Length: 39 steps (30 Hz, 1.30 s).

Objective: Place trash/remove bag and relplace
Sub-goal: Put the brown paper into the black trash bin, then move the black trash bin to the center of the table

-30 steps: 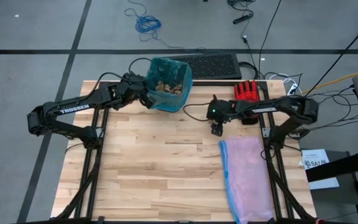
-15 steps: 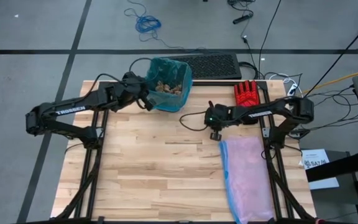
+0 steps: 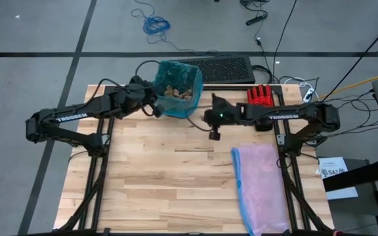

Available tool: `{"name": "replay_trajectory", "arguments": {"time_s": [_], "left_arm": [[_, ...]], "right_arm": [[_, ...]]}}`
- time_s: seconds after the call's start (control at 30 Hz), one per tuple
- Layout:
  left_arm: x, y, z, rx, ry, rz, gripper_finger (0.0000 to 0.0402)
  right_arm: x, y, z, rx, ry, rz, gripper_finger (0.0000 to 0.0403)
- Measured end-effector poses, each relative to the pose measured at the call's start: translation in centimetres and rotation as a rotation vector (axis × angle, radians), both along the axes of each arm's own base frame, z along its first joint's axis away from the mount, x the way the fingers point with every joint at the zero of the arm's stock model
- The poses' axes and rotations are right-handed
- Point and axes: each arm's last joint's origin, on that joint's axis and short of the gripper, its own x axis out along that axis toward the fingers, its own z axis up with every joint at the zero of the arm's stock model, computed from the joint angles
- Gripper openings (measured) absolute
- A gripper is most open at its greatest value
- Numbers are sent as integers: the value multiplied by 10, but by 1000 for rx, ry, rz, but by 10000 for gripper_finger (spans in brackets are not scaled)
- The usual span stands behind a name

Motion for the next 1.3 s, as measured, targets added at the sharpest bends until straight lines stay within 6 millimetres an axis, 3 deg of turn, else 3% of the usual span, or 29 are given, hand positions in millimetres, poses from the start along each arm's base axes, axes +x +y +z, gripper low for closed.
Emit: {"name": "replay_trajectory", "arguments": {"time_s": [0.23, 0.4, 0.57, 0.7, 0.83, 1.0, 1.3], "left_arm": [[1, 1, 5, 40, -29, 17, 0], [2, 2, 8, 57, -56, 13, 0], [3, 2, 8, 57, -60, 14, 0], [2, 2, 8, 57, -59, 14, 0], [2, 2, 8, 55, -56, 14, 0], [2, 1, 7, 53, -49, 13, 0], [2, 1, 7, 53, -47, 13, 0]], "right_arm": [[23, -6, 74, -115, -303, 111, 1], [26, -39, 106, -153, -436, 9, 3], [38, -76, 94, -128, -400, -78, 30], [55, -91, 78, -92, -358, -63, 74], [68, -94, 71, -82, -329, -58, 132], [73, -96, 75, -93, -320, -48, 197], [58, -88, 93, -121, -296, -20, 237]]}}
